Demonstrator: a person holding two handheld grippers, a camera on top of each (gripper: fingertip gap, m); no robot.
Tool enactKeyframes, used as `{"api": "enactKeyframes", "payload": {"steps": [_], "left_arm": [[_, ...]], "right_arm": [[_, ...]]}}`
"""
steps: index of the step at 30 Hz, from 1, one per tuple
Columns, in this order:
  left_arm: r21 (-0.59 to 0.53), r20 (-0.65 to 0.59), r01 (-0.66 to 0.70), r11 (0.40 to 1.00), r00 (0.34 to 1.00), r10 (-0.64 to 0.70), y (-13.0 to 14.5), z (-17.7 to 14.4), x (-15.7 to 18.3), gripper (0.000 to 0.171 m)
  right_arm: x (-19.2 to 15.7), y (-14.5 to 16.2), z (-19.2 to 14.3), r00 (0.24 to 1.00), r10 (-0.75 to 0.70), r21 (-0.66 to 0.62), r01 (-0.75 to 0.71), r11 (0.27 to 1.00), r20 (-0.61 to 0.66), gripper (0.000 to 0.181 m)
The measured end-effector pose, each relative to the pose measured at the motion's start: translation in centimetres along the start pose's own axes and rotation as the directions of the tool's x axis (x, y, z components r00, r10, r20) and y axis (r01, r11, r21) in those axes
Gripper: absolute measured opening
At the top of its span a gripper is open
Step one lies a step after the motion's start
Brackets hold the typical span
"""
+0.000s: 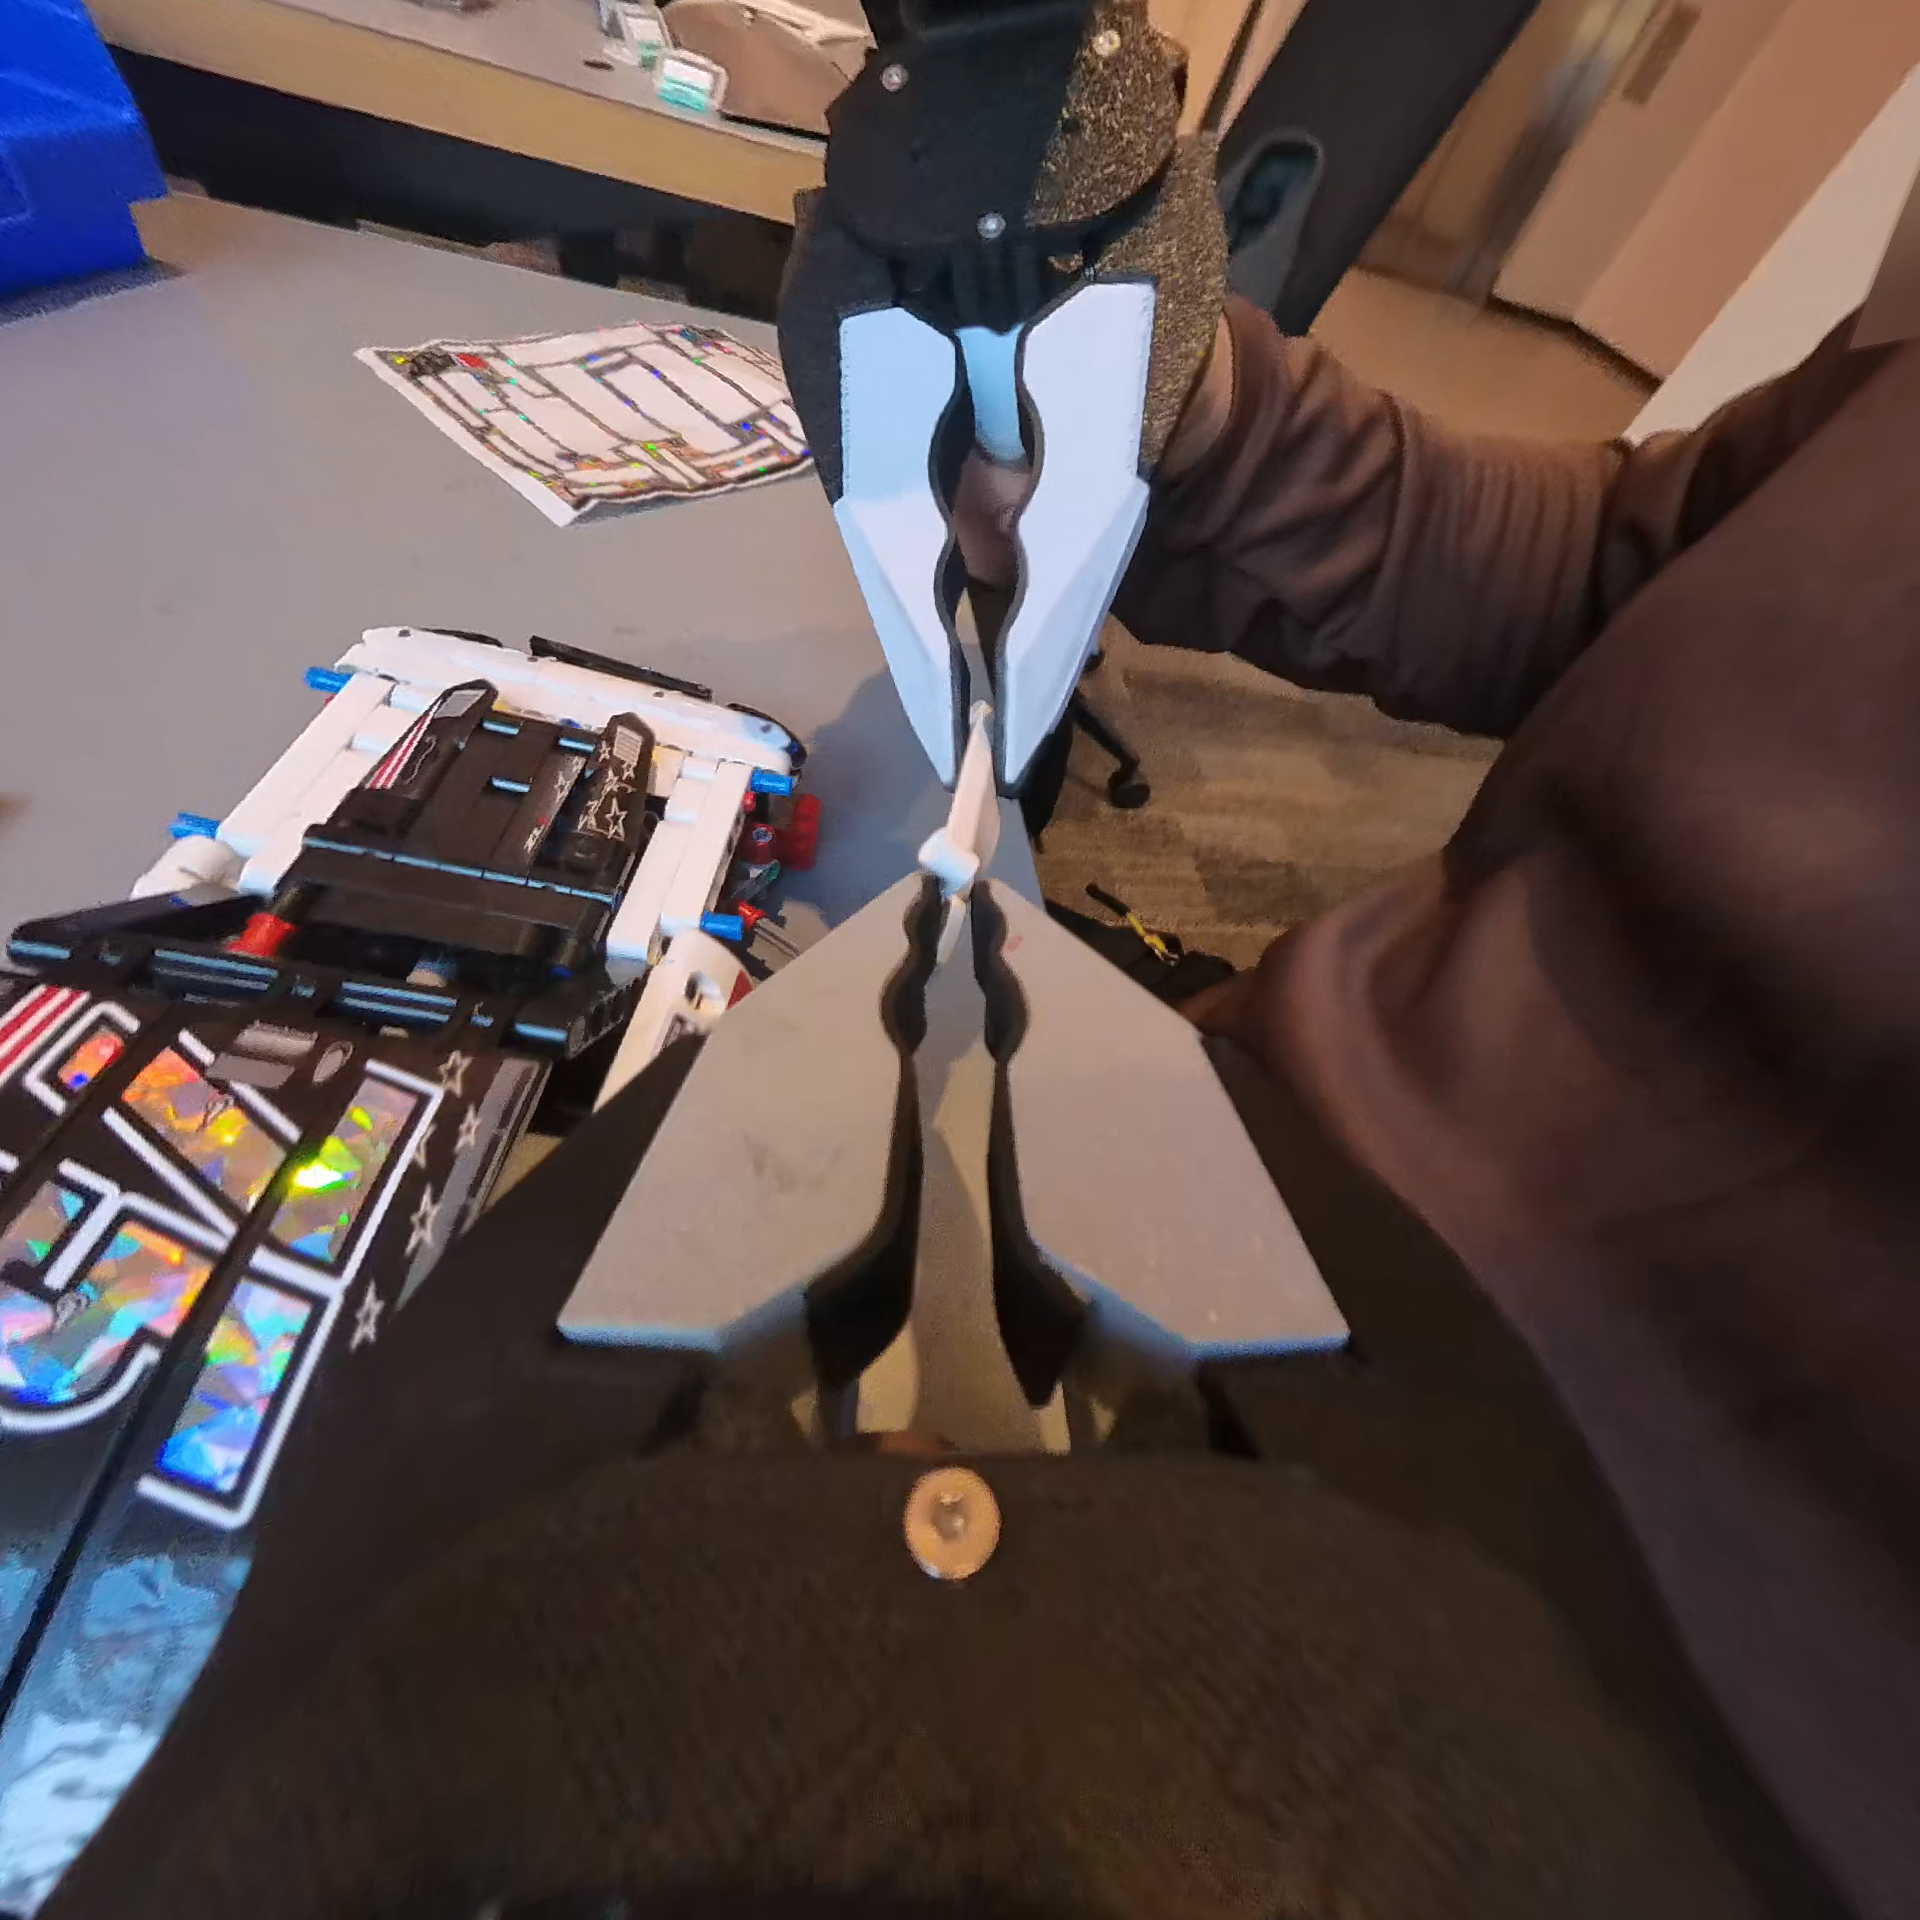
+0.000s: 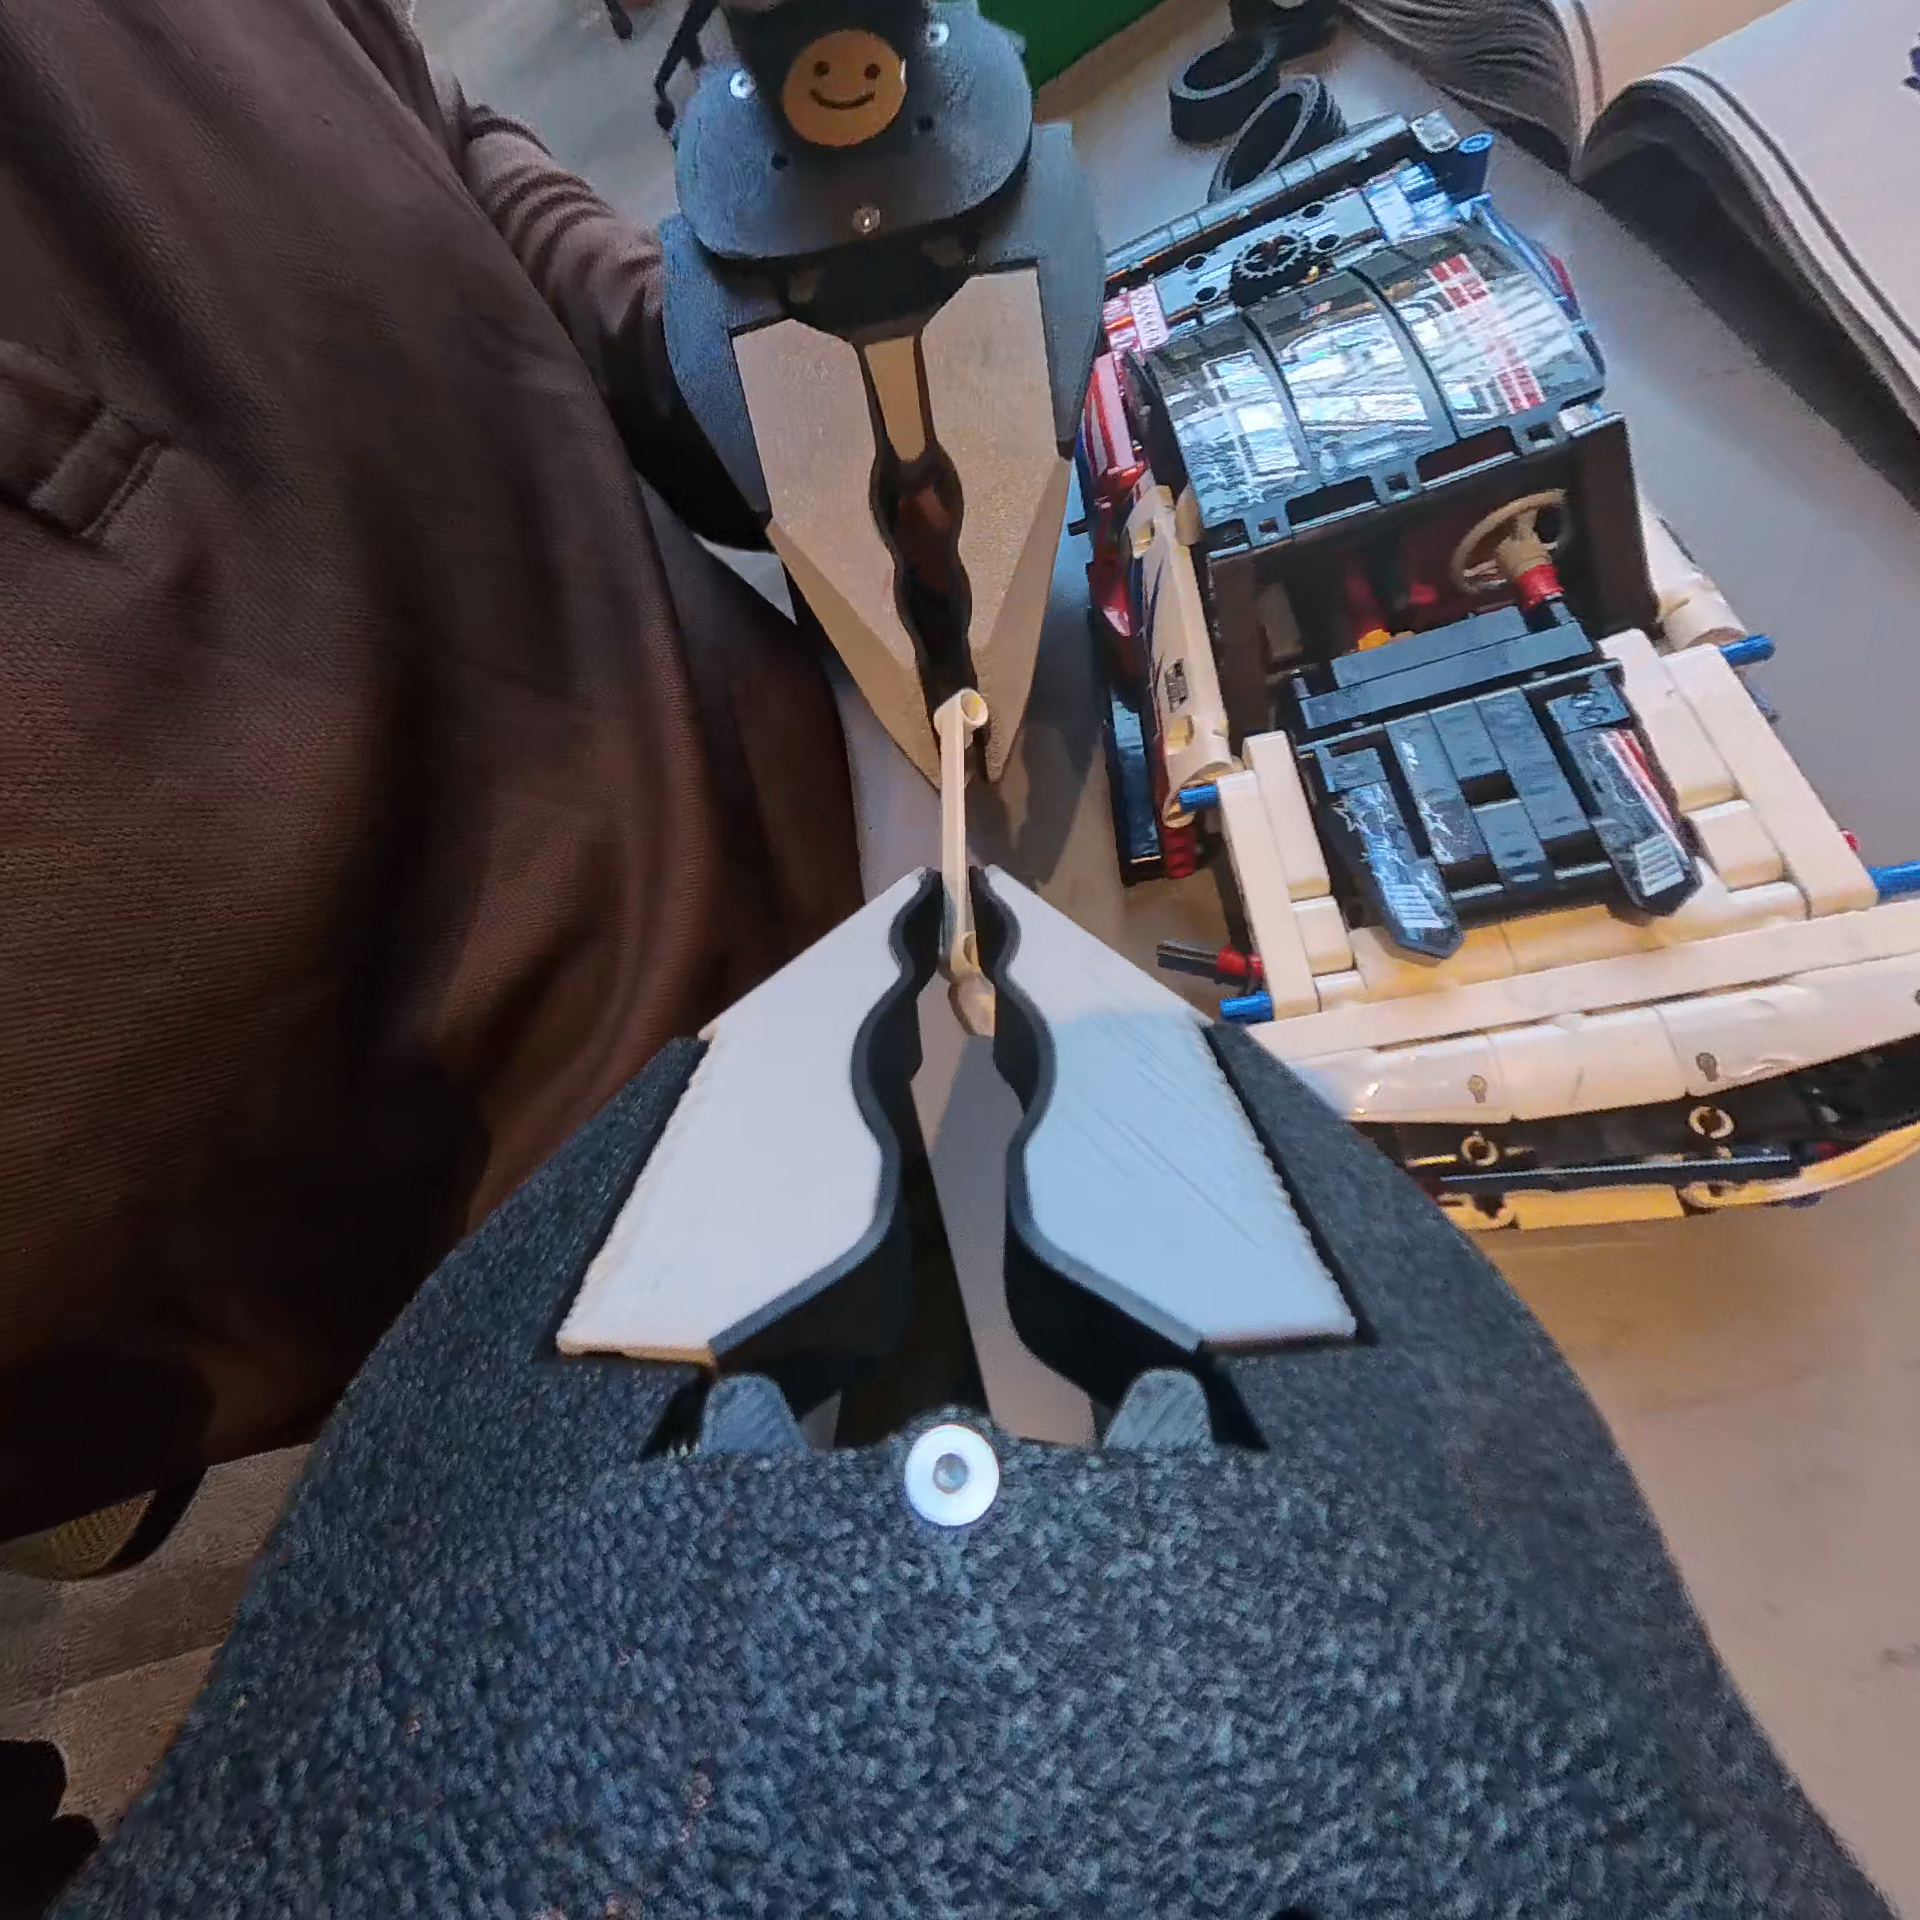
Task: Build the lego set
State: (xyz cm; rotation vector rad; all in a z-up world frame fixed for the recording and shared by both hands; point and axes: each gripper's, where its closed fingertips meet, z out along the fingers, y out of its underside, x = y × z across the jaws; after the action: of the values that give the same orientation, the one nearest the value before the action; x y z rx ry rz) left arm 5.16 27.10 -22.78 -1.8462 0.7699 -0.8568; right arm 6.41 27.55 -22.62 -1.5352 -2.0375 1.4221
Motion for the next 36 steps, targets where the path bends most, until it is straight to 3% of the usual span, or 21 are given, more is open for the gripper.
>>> {"api": "enactKeyframes", "payload": {"steps": [7, 12, 21, 31, 36], "left_arm": [[0.040, 0.045, 0.014, 0.999, 0.999, -0.016, 0.1, -0.4, -0.9, 0.002], [0.097, 0.026, 0.161, 0.982, 0.986, -0.165, -0.2, -0.5, -1.2, 0.002], [0.195, 0.010, 0.314, 0.929, 0.947, -0.322, -1.4, -1.3, -1.8, 0.002], [0.241, -0.052, 0.447, 0.861, 0.892, -0.449, -1.4, -1.9, -2.4, 0.002], [0.209, -0.085, 0.483, 0.850, 0.875, -0.477, -1.3, -1.6, -1.9, 0.002]], "right_arm": [[1.4, -0.4, 0.4, 0.996, -0.002, 0.015, 0.003, 1.000, -0.091, 0.010], [1.9, -0.8, 0.6, 0.976, -0.045, 0.010, 0.048, 0.999, -0.214, 0.028], [3.0, -1.9, -0.5, 0.821, -0.186, -0.009, 0.216, 0.976, -0.539, 0.033], [3.7, -1.9, -2.3, 0.733, -0.214, -0.036, 0.250, 0.968, -0.646, 0.031], [3.0, -1.9, -2.4, 0.721, -0.223, -0.040, 0.262, 0.964, -0.656, 0.029]]}}
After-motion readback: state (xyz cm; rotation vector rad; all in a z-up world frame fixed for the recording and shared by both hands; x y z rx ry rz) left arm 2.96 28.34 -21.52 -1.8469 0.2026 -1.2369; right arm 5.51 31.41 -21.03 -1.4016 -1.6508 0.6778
